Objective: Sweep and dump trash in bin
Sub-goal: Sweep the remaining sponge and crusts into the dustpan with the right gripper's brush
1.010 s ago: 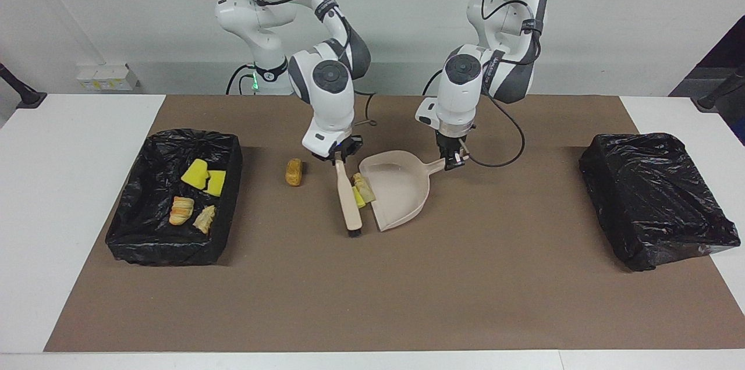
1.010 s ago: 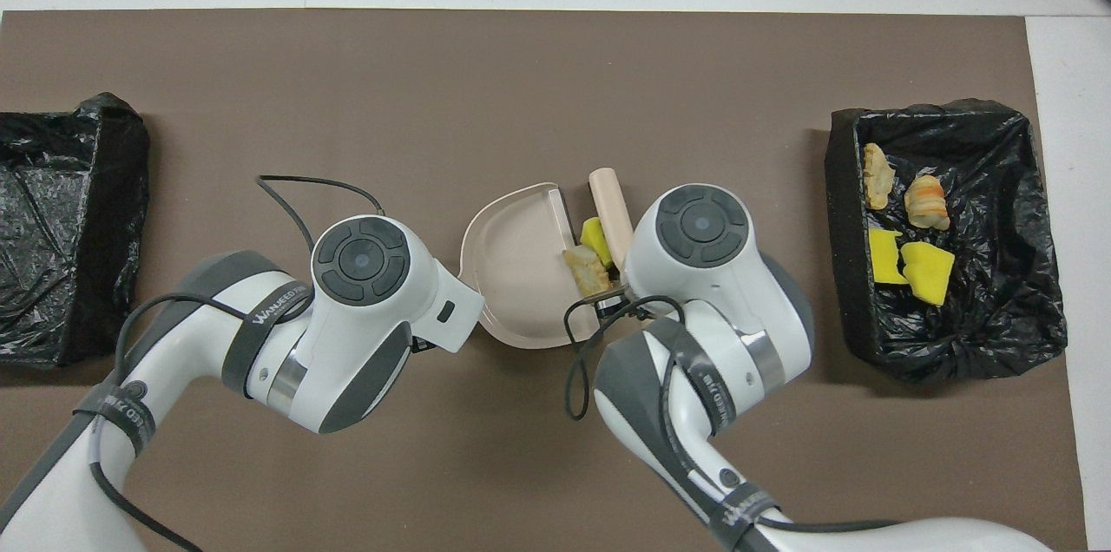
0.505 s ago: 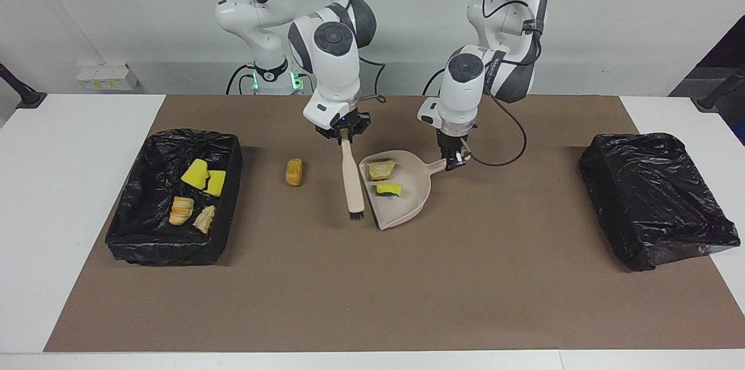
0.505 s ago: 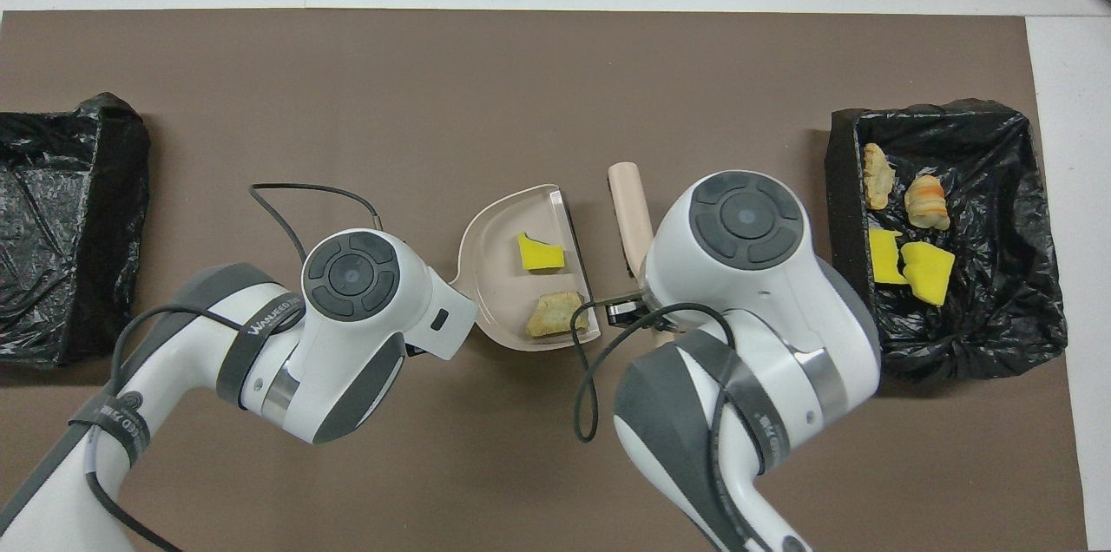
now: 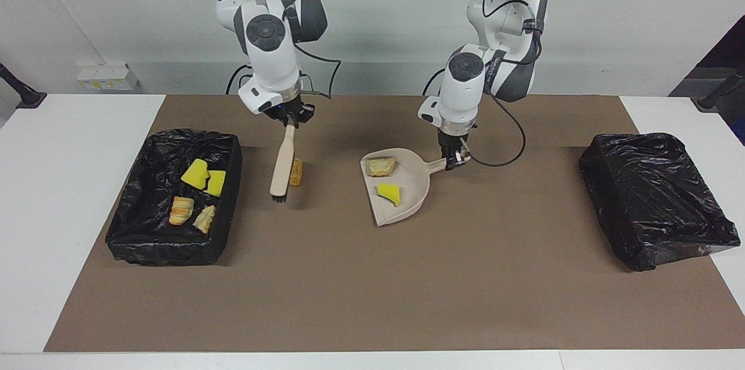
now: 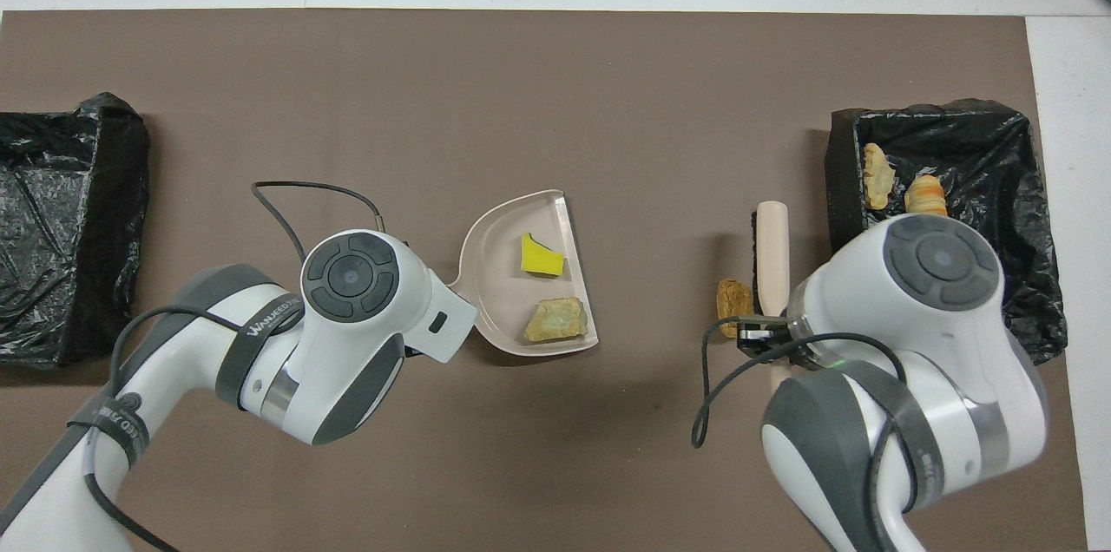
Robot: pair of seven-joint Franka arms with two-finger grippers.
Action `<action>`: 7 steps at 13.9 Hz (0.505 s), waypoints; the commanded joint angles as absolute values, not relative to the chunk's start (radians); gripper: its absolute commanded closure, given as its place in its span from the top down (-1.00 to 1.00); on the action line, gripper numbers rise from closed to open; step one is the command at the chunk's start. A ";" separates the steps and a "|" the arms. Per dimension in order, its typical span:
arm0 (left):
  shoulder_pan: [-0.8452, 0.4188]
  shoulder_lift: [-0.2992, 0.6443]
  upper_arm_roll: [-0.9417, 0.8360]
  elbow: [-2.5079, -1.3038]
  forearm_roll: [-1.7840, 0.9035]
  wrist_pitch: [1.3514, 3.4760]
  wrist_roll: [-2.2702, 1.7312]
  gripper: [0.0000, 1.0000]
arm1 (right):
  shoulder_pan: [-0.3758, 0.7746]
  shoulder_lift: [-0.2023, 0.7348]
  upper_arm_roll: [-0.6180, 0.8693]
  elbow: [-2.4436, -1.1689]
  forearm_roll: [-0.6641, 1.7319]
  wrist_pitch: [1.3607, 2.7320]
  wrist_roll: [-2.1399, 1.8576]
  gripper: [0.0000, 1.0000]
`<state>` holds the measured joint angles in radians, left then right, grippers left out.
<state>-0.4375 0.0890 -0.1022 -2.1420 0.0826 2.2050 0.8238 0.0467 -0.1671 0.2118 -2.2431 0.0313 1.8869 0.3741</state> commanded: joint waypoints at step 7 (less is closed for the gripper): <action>-0.494 0.028 -0.095 -2.218 0.084 2.192 0.787 -1.00 | 0.168 -0.100 0.229 -2.400 0.124 2.157 0.397 -1.00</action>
